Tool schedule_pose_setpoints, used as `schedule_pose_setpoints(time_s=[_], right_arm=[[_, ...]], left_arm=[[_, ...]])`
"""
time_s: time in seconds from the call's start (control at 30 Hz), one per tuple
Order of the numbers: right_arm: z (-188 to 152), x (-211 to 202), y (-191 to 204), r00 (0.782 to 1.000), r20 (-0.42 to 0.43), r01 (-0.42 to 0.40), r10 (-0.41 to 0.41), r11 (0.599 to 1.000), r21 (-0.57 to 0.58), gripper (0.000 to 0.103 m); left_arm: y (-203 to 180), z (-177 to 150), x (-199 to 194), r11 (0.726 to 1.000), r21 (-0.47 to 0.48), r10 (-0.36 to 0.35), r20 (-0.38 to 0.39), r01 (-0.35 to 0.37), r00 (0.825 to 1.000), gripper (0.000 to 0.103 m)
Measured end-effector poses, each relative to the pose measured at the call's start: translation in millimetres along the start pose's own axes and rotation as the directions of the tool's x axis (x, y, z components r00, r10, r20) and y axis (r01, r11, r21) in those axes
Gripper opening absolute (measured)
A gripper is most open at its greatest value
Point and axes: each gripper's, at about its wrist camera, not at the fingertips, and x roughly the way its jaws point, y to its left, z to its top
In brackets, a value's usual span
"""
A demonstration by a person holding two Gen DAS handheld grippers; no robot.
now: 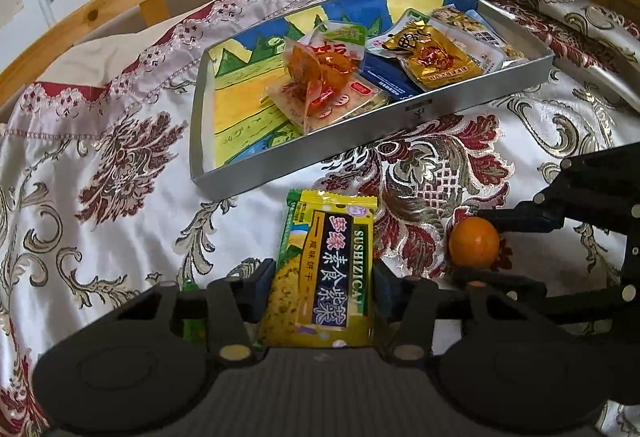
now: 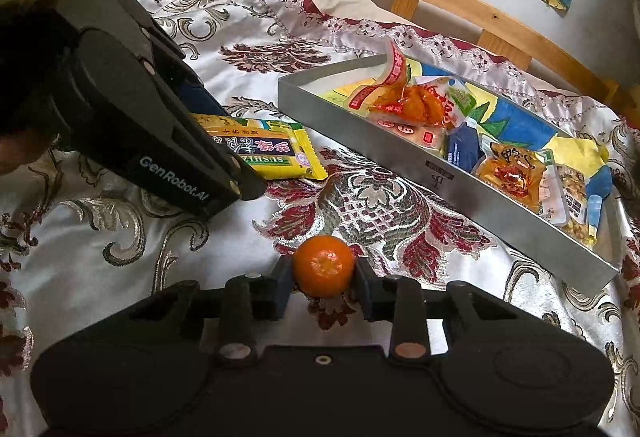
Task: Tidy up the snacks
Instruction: 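Grasp the yellow SUSHIZICAI bar with the left tool while the right tool grasps the mandarin orange, then carry the yellow bar and mandarin into the silver tray and open both tools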
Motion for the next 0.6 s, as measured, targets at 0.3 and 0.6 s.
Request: schedule_pose_setpoints(time_s=[0.3,0.6], right_arm=[[4,-10,-2,1.000,0.015,0.023,-0.023,1.000,-0.010,0.034],[14,-29,-14,0.996,0.079,0.030,-0.033,0.999,0.042,0.034]], left_arm=[[17,-8,-15,0.975,-0.219,-0.036,-0.033,0.028,0.999,0.052],[34,-25,-43,0.871,-0.485,-0.116,-0.049,0.078,0.992,0.052]])
